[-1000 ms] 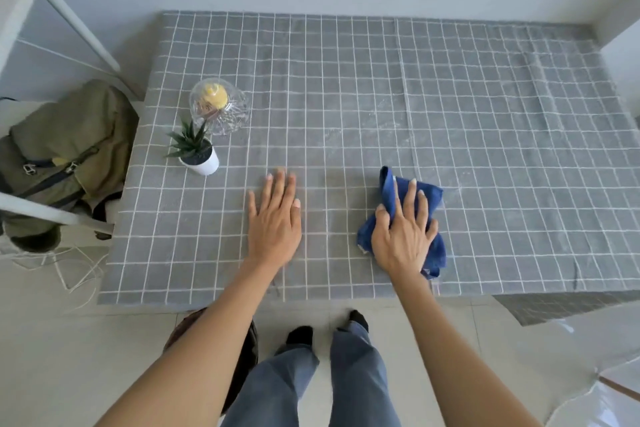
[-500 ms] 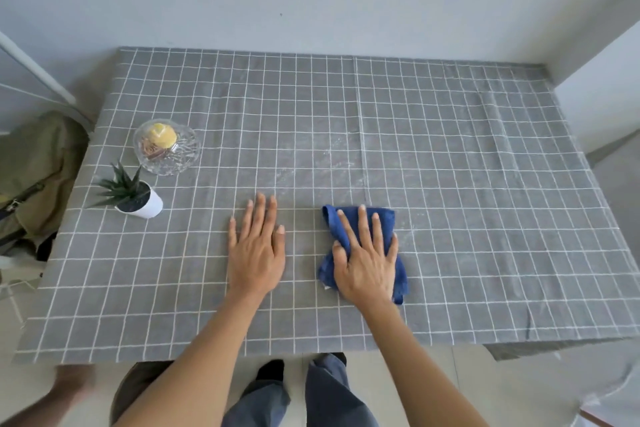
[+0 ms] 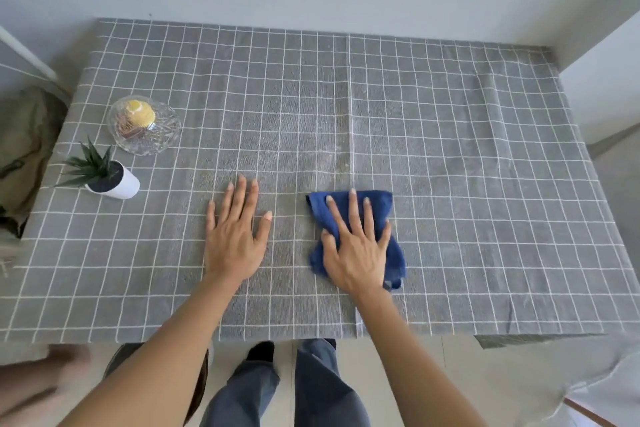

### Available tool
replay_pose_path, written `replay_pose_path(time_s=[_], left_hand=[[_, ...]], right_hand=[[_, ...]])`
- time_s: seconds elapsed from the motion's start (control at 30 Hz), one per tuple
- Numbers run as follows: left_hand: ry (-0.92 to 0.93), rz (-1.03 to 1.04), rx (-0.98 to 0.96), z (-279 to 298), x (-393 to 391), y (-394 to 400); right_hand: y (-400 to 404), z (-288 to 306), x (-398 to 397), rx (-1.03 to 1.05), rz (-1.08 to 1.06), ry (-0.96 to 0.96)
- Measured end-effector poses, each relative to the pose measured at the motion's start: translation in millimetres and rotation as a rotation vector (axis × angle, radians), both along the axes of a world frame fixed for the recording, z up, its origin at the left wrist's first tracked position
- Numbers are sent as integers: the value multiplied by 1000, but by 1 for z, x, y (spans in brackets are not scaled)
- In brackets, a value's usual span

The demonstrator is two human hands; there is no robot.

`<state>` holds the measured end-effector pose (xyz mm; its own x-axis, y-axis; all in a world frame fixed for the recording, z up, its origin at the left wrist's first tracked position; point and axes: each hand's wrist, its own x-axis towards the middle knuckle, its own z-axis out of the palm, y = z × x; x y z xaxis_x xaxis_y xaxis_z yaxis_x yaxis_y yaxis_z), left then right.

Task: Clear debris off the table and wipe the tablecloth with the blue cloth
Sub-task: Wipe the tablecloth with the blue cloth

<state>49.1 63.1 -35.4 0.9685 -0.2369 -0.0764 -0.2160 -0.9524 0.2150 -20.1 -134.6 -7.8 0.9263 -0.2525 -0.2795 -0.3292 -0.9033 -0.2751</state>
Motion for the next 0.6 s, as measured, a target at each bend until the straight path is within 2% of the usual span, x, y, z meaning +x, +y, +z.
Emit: replay_pose_path(time_s=[0.17, 0.43, 0.6], left_hand=[[13, -12, -18, 0, 1, 2], [12, -9, -14, 0, 2, 3], [11, -2, -2, -1, 1, 2]], right_hand=[[-36, -2, -5, -1, -21, -38], [-67, 2, 0, 10, -335, -18], [-44, 3, 7, 26, -235, -16]])
